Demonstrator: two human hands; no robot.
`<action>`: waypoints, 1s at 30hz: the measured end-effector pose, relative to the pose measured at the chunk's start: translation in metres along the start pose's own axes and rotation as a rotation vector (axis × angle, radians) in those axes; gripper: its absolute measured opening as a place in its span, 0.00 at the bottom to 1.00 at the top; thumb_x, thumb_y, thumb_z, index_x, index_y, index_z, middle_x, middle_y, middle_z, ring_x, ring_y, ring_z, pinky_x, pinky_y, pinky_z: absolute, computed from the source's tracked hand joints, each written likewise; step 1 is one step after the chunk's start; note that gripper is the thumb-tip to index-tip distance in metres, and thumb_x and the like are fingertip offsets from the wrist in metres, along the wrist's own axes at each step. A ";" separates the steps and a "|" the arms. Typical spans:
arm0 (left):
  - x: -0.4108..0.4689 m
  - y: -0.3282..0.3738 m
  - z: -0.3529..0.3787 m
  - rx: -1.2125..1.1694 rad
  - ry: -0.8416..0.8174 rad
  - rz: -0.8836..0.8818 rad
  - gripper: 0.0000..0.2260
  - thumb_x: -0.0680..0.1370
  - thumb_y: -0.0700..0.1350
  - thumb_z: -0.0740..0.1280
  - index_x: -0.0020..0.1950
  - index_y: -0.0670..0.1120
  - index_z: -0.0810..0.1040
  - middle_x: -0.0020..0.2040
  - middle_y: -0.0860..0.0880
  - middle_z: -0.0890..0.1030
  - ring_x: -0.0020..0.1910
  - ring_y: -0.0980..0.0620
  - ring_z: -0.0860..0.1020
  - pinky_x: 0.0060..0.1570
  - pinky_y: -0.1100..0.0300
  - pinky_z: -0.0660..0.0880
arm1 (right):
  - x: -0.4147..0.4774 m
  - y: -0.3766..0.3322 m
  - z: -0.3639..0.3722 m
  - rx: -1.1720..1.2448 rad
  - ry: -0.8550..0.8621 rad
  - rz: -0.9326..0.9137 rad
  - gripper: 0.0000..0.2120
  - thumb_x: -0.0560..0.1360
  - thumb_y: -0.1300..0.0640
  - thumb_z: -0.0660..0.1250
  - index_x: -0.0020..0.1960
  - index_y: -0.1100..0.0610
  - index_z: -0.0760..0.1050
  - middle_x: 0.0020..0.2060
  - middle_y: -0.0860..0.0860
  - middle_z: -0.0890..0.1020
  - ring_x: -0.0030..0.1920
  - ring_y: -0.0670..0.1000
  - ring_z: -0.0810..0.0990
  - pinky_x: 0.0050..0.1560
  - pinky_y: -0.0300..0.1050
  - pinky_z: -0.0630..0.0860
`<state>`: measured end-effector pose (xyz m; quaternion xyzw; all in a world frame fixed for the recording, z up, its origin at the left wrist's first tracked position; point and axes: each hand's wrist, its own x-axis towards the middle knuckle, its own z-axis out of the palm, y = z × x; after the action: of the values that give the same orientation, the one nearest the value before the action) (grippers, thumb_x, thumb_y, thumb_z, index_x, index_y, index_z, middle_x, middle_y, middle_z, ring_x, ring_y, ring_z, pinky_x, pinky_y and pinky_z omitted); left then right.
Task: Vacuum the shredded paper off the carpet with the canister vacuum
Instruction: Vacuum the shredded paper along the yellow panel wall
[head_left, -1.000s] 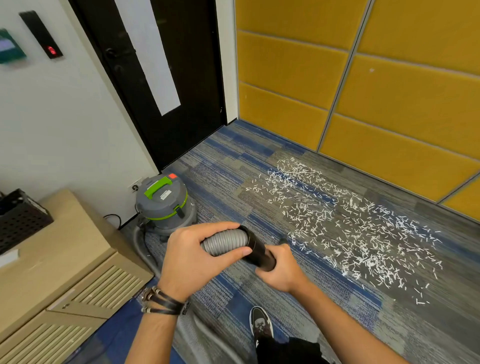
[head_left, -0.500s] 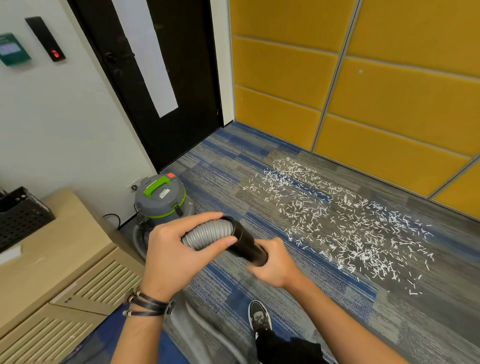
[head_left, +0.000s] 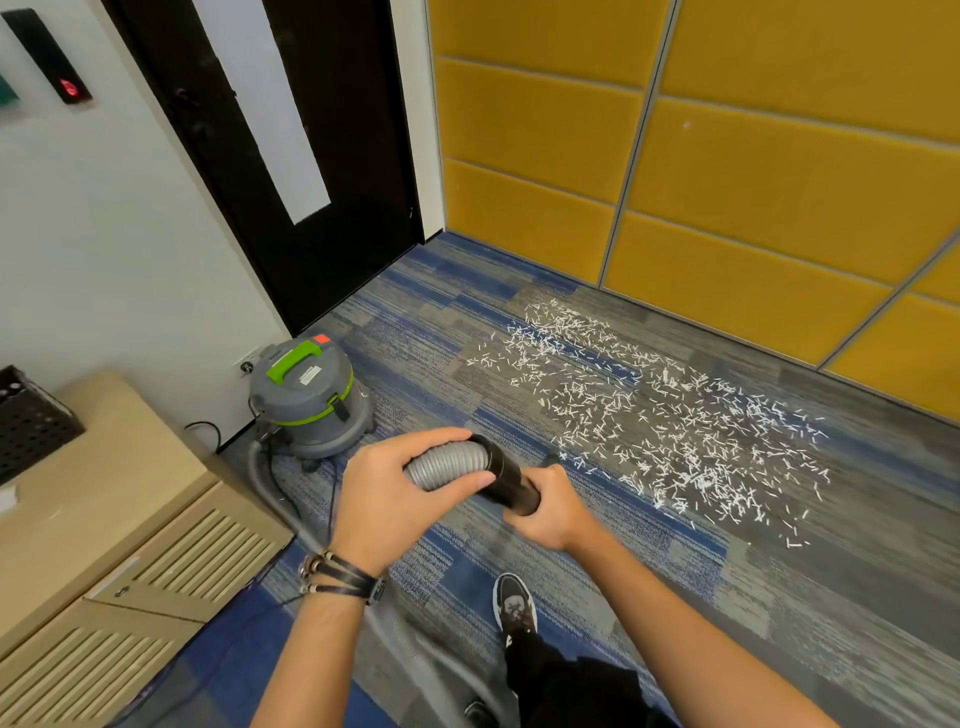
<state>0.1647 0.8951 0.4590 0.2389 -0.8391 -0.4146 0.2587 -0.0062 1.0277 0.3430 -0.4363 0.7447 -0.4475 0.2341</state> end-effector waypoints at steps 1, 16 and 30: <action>-0.001 0.001 0.001 -0.003 -0.002 0.005 0.20 0.67 0.65 0.79 0.56 0.61 0.88 0.51 0.66 0.86 0.52 0.64 0.84 0.56 0.57 0.81 | -0.004 0.003 0.000 -0.007 0.000 0.002 0.08 0.65 0.48 0.68 0.32 0.46 0.69 0.23 0.39 0.73 0.24 0.43 0.70 0.30 0.33 0.65; -0.021 0.000 0.027 0.038 0.115 -0.095 0.20 0.67 0.68 0.77 0.57 0.66 0.84 0.50 0.68 0.85 0.50 0.66 0.84 0.54 0.55 0.82 | -0.003 0.026 0.009 -0.083 0.032 0.071 0.14 0.66 0.61 0.70 0.32 0.46 0.69 0.25 0.44 0.74 0.26 0.43 0.70 0.30 0.39 0.68; -0.015 0.094 0.078 -0.035 0.120 0.049 0.20 0.65 0.61 0.84 0.54 0.59 0.88 0.49 0.64 0.87 0.49 0.62 0.85 0.53 0.61 0.81 | -0.066 0.024 -0.078 0.050 0.121 0.009 0.13 0.63 0.58 0.70 0.30 0.42 0.70 0.23 0.43 0.70 0.25 0.44 0.65 0.28 0.38 0.62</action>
<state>0.1093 0.9996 0.4918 0.2380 -0.8204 -0.4077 0.3226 -0.0413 1.1256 0.3573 -0.3993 0.7481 -0.4904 0.2012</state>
